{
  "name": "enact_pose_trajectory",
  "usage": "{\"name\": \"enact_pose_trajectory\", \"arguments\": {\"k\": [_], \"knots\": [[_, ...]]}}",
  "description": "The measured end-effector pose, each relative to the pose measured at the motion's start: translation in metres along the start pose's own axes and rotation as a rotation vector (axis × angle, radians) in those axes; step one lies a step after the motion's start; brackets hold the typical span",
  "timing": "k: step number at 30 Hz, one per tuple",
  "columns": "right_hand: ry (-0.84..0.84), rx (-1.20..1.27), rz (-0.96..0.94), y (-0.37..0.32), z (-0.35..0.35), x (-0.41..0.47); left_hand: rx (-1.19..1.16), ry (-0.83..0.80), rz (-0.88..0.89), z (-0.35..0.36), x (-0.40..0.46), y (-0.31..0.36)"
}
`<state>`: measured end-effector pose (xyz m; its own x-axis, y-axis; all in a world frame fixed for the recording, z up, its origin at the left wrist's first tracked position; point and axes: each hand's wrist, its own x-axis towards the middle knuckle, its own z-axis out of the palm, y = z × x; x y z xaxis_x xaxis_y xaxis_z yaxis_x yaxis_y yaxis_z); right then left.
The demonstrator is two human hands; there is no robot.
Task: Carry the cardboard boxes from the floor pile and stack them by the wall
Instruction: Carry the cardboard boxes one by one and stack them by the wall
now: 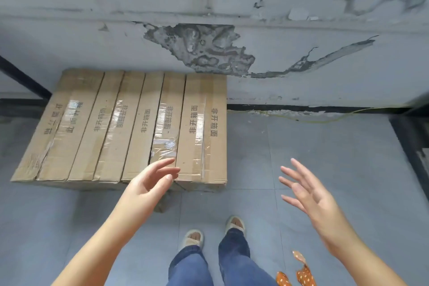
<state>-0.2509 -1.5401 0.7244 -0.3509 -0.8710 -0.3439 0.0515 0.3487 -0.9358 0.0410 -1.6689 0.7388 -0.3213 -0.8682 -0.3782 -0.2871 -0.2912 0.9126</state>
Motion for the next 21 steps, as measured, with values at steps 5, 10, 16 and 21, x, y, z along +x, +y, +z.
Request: {"name": "enact_pose_trajectory", "arguments": {"k": [5, 10, 16, 21], "knots": [[0.255, 0.152, 0.001, 0.013, 0.034, -0.086, -0.033, -0.079, 0.093, -0.008, -0.035, 0.008], [0.561, 0.241, -0.003, 0.041, 0.072, -0.153, 0.036, -0.255, 0.15, -0.013, -0.054, 0.01], [0.945, 0.309, -0.024, 0.069, 0.103, -0.243, 0.238, -0.548, 0.18, 0.017, -0.084, 0.009], [1.271, 0.376, -0.052, 0.1, 0.125, -0.324, 0.311, -0.751, 0.215, 0.061, -0.128, 0.004]]}}
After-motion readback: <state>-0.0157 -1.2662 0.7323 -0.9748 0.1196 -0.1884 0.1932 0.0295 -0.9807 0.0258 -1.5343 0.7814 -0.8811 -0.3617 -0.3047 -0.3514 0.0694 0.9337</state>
